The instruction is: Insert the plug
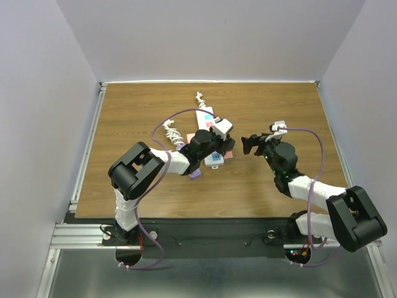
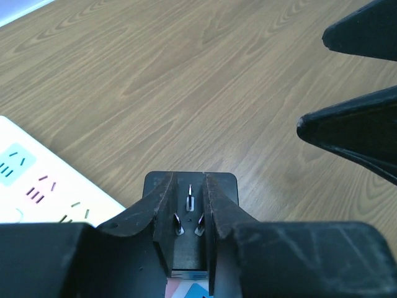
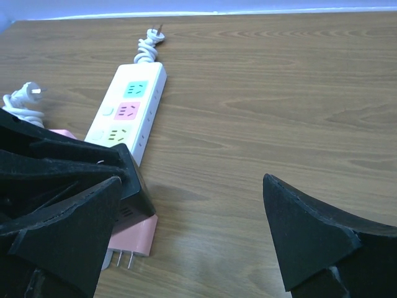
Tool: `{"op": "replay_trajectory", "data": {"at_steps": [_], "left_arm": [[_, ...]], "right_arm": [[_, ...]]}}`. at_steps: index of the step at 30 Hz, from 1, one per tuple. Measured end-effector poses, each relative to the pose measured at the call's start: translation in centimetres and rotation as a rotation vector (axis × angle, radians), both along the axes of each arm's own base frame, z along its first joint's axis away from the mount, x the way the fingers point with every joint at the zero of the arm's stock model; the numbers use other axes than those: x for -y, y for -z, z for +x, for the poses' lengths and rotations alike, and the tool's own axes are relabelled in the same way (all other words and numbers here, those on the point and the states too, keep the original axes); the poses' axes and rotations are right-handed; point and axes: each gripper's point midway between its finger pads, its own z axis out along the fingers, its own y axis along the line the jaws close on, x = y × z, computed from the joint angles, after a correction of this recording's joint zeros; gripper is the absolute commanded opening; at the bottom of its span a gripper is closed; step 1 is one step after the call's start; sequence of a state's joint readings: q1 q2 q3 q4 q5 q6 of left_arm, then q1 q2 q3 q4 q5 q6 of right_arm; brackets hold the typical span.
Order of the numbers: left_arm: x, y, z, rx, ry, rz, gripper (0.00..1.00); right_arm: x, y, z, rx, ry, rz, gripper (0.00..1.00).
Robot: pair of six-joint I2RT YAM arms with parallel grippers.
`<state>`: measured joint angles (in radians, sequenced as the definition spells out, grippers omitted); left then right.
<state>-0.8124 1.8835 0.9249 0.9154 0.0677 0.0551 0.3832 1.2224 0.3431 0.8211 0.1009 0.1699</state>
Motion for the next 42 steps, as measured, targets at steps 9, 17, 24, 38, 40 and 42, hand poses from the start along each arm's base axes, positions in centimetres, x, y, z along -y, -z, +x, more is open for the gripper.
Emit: {"op": "replay_trajectory", "data": {"at_steps": [9, 17, 24, 38, 40, 42], "left_arm": [[-1.8, -0.9, -0.4, -0.046, -0.011, -0.034, 0.0], [-8.3, -8.5, 2.9, -0.031, -0.088, -0.262, 0.0], [-8.3, -12.1, 0.3, -0.062, 0.015, -0.443, 0.0], [-7.1, -13.8, -5.4, -0.194, 0.182, -0.639, 0.0], [-7.0, -13.7, -5.9, -0.211, 0.183, -0.651, 0.0], [-6.9, -13.4, -6.1, -0.228, 0.179, -0.657, 0.0]], "right_arm": [[-2.8, 0.2, -0.9, 0.019, -0.186, -0.027, 1.0], [-7.4, -0.1, -3.3, 0.135, -0.521, -0.108, 1.0], [-10.1, -2.0, -5.1, 0.294, -0.67, -0.165, 1.0], [-12.2, -4.9, -6.3, 0.449, -0.694, -0.166, 1.0], [-12.7, -5.2, -6.7, 0.462, -0.707, -0.161, 1.0], [-13.2, -5.5, -7.2, 0.474, -0.722, -0.156, 1.0]]}}
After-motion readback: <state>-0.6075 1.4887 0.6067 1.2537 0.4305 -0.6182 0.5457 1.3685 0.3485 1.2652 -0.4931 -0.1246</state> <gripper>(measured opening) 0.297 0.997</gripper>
